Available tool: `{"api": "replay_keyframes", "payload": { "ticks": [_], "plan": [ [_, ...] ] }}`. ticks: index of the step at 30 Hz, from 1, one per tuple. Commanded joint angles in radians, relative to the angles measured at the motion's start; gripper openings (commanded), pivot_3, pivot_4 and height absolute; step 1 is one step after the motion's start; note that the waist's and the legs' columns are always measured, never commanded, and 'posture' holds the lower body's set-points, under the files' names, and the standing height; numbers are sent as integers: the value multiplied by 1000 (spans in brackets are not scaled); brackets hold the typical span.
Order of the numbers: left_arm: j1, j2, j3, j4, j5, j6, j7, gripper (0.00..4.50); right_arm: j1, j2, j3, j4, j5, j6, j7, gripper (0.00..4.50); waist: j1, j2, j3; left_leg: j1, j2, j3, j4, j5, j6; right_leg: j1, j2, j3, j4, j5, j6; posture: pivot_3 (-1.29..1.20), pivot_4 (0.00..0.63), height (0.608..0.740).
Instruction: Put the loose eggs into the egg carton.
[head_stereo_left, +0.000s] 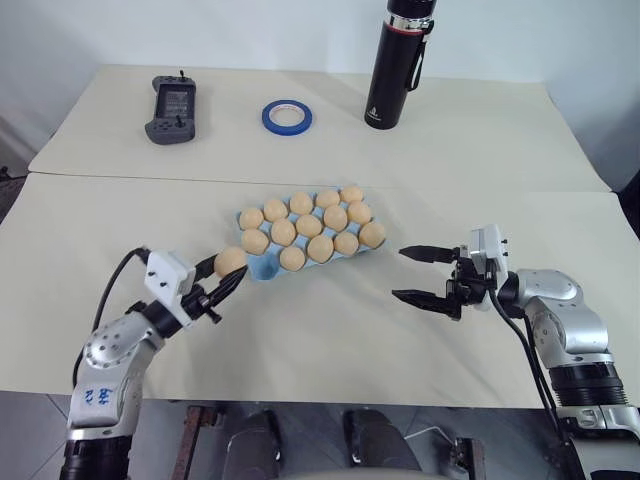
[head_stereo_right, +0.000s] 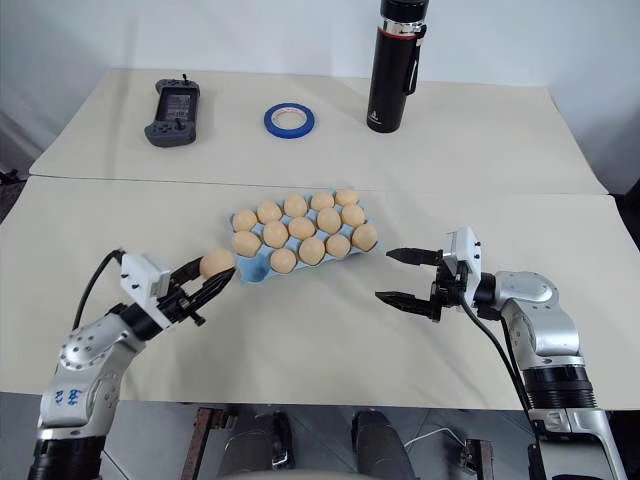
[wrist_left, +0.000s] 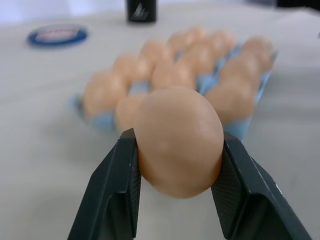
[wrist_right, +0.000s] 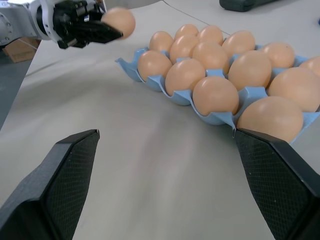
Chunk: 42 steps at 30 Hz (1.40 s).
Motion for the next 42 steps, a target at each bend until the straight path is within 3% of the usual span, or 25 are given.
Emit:
{"api": "replay_keyframes", "payload": {
  "ticks": [1,8,17,18,24,32,36,42],
  "plan": [
    [-39,5,-27,-33,-12,21,-3,1562,8,-6,-29,-29,14,-5,-7,4500,0,0,0,0,0,0,1,0,0,0,0,0,1,0,0,0,150,740],
    [-99,5,-82,12,9,62,-5,1562,22,2,-33,-48,18,-3,-35,4500,-1,0,0,0,0,0,3,0,0,0,0,0,3,0,0,0,150,740],
    [-99,36,-81,3,10,117,-5,4390,43,-2,-33,-73,21,2,-58,4500,0,0,0,0,1,0,3,1,0,0,1,0,3,0,0,0,150,740],
    [-95,42,-77,-3,6,127,-7,4477,43,-3,-34,-73,22,1,-58,4500,0,0,0,0,1,0,3,1,0,0,1,0,3,0,0,0,150,740],
    [-60,101,-32,-41,-26,129,-57,4477,46,-3,-35,-67,22,-6,-54,4500,-1,0,0,0,1,0,3,1,0,0,1,0,3,0,0,0,150,740],
    [21,143,164,-94,-159,160,-64,4477,31,-6,-33,-38,14,-20,-35,4500,-1,0,0,0,2,-1,2,0,0,-1,1,1,2,0,0,0,150,740],
    [85,178,214,-108,-222,173,-143,4477,9,-6,-31,-18,14,-29,-15,4500,-2,0,0,0,2,-1,2,0,0,-1,1,0,2,0,0,0,150,740],
    [172,236,219,-57,-188,83,-271,4477,-40,-4,-12,35,-7,-49,20,4500,-5,0,0,0,2,0,-1,0,0,-2,0,1,1,-1,-1,0,150,740]
  ]
}}
